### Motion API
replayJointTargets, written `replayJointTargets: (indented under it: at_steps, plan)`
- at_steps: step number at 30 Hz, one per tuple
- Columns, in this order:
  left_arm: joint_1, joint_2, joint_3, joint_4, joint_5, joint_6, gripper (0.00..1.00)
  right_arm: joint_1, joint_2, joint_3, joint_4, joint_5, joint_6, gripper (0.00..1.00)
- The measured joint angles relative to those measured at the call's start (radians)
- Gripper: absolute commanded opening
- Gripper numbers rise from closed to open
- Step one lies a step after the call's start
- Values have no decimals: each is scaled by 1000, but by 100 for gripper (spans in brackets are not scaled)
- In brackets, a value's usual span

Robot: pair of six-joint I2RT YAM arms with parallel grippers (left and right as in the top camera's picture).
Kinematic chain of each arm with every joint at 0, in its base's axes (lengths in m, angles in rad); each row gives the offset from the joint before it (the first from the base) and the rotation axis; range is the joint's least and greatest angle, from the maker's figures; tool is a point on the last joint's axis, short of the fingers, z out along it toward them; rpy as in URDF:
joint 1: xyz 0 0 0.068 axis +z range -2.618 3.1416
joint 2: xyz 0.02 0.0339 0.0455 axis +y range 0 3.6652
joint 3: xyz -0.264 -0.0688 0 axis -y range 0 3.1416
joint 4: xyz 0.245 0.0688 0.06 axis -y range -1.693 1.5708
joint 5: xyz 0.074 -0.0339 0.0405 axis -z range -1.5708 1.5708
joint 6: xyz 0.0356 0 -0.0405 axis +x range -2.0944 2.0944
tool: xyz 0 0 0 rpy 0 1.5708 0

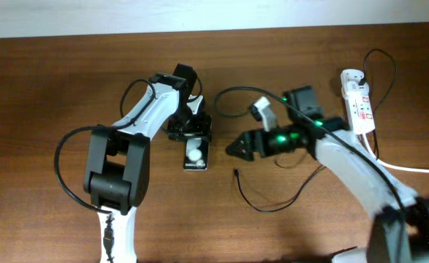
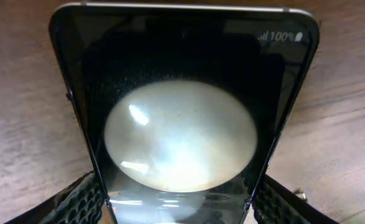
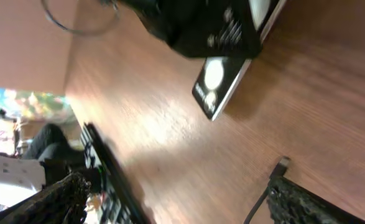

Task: Plug charger to phone and switch on socket

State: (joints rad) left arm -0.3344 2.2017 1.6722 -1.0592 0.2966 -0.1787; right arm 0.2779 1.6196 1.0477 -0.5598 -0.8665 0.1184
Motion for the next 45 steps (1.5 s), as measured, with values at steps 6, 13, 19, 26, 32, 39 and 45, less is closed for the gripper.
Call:
replayJointTargets:
  at_steps: [6,13,19,26,32,39,45]
  plan:
    - [0,0,2,-14,7,0,73,138,330,-3,409,-7,223,73]
    - [10,0,2,-19,49,0,73,184,341,-4,479,138,361,48]
    - [21,0,3,-18,75,0,73,204,341,-12,524,194,380,40]
    - [23,0,3,-23,119,-1,73,204,341,-18,524,209,380,28]
    - [28,0,7,-33,170,-1,77,225,341,-18,523,237,380,15]
    - [36,0,19,-20,187,-5,98,194,346,-21,562,153,414,4]
    - [115,0,28,-15,606,228,77,12,353,-31,723,-294,409,4]
